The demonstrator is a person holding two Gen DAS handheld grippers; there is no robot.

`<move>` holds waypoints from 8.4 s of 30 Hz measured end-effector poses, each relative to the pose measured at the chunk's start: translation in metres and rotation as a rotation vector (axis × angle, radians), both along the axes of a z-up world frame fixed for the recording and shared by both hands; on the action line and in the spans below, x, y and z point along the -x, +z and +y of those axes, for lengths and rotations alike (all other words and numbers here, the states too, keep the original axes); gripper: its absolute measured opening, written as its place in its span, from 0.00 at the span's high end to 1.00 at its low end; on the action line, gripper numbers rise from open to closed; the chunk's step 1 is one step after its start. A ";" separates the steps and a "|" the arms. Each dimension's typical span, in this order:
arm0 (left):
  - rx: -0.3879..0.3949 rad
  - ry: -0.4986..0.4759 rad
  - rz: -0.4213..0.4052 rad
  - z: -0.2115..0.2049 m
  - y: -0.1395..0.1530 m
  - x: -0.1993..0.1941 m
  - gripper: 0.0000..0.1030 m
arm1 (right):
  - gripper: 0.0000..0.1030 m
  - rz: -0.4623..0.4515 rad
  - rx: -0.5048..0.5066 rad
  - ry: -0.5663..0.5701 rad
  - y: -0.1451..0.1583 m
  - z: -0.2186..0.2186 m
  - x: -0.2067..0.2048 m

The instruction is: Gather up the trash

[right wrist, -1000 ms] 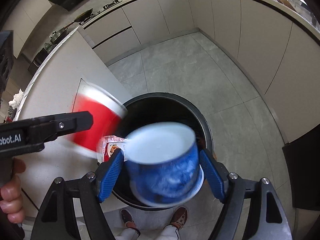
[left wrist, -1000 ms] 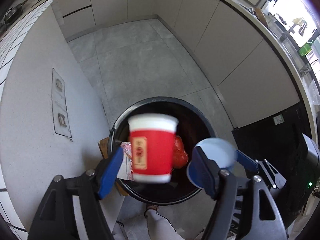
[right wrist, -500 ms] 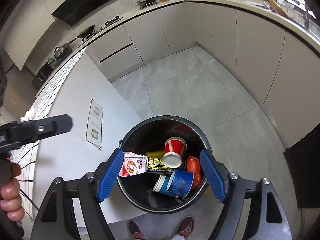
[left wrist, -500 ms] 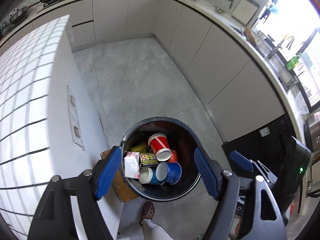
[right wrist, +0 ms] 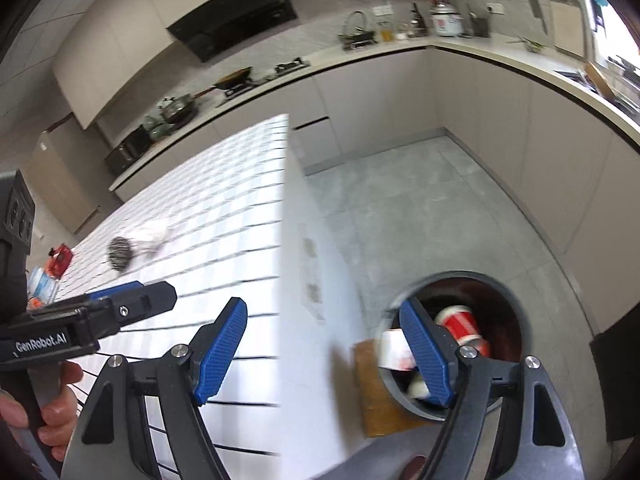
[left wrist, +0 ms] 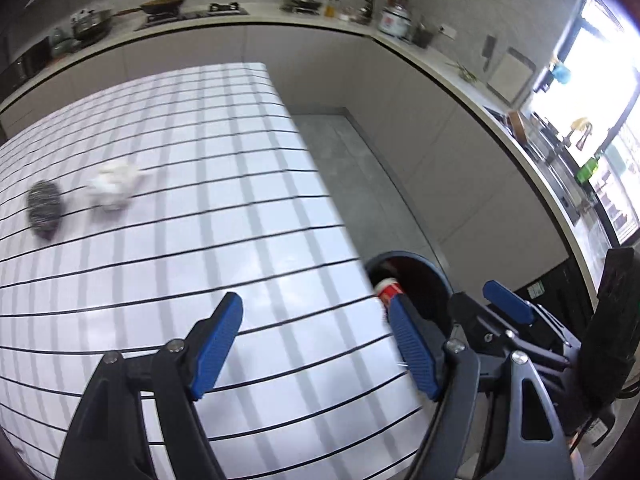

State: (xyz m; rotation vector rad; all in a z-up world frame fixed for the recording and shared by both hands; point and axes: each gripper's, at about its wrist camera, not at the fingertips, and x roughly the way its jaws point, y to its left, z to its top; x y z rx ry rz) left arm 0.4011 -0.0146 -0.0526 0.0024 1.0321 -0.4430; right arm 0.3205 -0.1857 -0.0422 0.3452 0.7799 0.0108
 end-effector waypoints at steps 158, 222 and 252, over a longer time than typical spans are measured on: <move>-0.120 0.085 -0.031 -0.210 -0.059 0.038 0.31 | 0.31 0.101 -0.044 -0.012 -0.085 -0.211 0.036; -0.120 0.403 -0.373 -0.034 0.075 0.437 0.03 | 0.12 -0.181 0.262 0.031 0.088 -0.022 0.427; -0.106 0.388 -0.334 -0.020 0.075 0.421 0.02 | 0.12 -0.157 0.256 0.025 0.083 -0.014 0.412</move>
